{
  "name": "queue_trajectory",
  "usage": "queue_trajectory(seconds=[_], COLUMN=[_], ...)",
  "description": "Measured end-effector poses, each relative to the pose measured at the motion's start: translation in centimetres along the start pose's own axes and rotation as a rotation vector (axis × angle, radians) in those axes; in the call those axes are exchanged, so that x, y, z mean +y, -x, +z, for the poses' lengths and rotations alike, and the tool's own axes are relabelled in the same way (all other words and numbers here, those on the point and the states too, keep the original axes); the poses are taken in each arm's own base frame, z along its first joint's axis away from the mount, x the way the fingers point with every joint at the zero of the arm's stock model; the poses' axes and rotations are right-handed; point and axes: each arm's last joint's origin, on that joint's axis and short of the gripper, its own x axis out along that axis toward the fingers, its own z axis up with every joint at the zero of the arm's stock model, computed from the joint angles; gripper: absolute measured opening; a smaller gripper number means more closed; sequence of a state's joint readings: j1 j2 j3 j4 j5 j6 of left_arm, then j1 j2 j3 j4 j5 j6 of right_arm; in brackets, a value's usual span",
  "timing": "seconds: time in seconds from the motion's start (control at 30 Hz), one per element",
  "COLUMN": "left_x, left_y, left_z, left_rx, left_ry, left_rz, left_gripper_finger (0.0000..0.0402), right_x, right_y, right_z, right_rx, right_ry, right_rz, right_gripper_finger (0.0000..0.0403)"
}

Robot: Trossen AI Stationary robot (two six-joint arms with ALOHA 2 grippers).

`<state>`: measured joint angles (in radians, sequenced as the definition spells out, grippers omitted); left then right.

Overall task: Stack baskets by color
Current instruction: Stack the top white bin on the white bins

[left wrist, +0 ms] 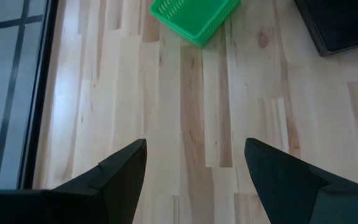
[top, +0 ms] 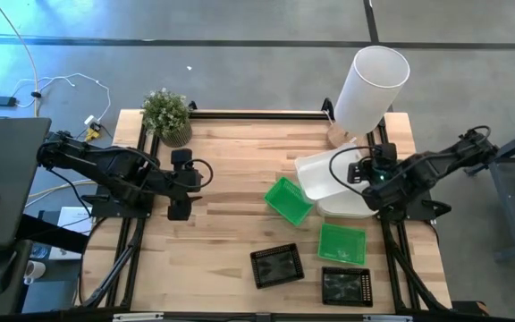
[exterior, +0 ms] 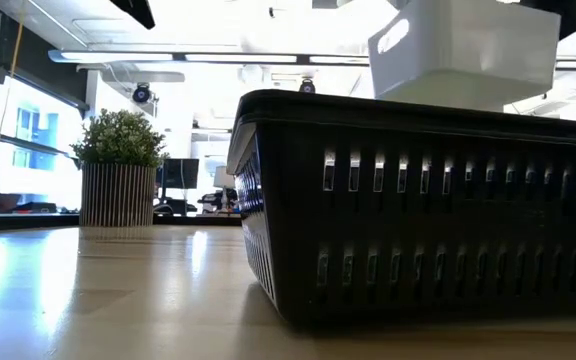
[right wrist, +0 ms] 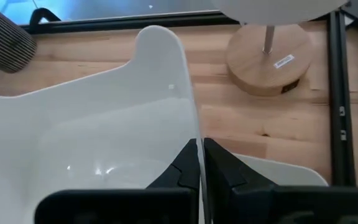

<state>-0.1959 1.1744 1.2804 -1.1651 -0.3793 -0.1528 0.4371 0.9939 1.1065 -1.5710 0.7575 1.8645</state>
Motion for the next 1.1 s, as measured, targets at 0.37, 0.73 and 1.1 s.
queue_trajectory(seconds=[0.37,0.73,1.1], left_x=[0.0,0.0,-0.2], left_y=[0.0,0.0,0.1], left_z=[-0.1,-0.2,1.4], left_rx=[0.008,0.02,-0.139], left_ry=[-0.01,0.014,0.134], left_rz=[-0.007,-0.006,-0.031], left_gripper_finger=[0.0258,0.0258,0.0258], right_x=[-0.1,-0.5,0.0], right_y=[-0.6,-1.1,-0.9], right_z=[0.7,1.5,0.8], right_rx=[0.062,0.158,0.145], right_ry=[0.024,0.052,0.098], right_rz=[-0.067,-0.126,-0.104], right_gripper_finger=[0.0,0.0,0.0])
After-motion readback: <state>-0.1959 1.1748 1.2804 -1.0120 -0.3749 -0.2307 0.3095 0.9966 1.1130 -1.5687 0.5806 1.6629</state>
